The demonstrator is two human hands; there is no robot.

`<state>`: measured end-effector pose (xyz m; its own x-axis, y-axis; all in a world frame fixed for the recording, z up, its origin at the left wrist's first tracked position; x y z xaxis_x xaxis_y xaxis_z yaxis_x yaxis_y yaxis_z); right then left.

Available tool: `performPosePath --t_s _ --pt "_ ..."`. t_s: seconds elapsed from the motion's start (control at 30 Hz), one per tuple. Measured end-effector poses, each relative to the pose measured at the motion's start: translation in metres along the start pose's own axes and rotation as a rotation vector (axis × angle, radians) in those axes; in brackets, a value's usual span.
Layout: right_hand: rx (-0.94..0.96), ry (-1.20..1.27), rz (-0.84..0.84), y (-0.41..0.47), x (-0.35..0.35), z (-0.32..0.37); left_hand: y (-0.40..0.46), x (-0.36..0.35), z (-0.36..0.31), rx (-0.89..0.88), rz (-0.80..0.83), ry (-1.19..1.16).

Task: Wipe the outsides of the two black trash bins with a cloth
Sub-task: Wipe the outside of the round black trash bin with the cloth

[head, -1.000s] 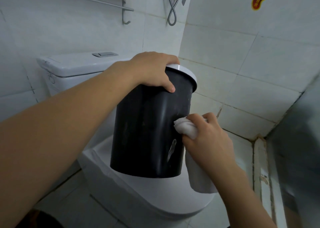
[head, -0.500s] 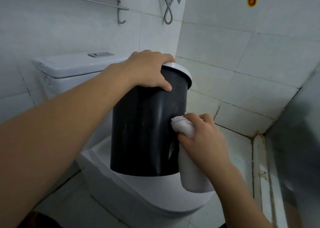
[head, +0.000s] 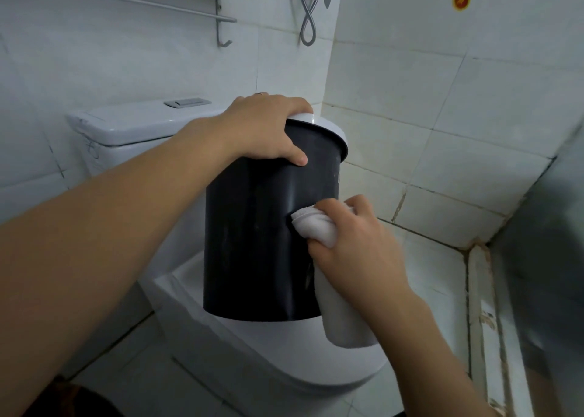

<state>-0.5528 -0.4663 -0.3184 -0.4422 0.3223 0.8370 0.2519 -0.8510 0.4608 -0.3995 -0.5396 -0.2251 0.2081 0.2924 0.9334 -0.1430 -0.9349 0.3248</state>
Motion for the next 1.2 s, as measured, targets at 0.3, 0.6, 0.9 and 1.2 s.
performPosePath --t_s 0.3,0.6,0.9,1.2 --pt "-0.076 0.009 0.014 0.033 0.011 -0.019 0.001 0.000 -0.001 -0.004 -0.021 0.011" --pt "-0.061 0.035 0.124 0.004 -0.004 -0.038 0.001 -0.002 0.009 0.008 -0.040 -0.003" --pt "-0.088 0.147 0.111 -0.016 -0.013 -0.048 0.002 -0.010 0.000 0.026 -0.078 0.164" --pt "-0.080 0.186 0.056 -0.015 -0.011 -0.040 0.008 -0.011 0.005 0.103 -0.089 0.052"
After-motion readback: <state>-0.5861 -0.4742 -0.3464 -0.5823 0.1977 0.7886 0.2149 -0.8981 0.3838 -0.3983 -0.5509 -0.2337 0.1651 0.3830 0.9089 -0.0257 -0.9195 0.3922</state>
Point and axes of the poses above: each hand's wrist, its own y-axis towards the middle knuckle, its own x-axis out of the back of the hand, z = x × y, the point moved 10 cm from there along y, towards the middle knuckle, and after that the axes turned 2 degrees about -x, right-handed, at the moved point
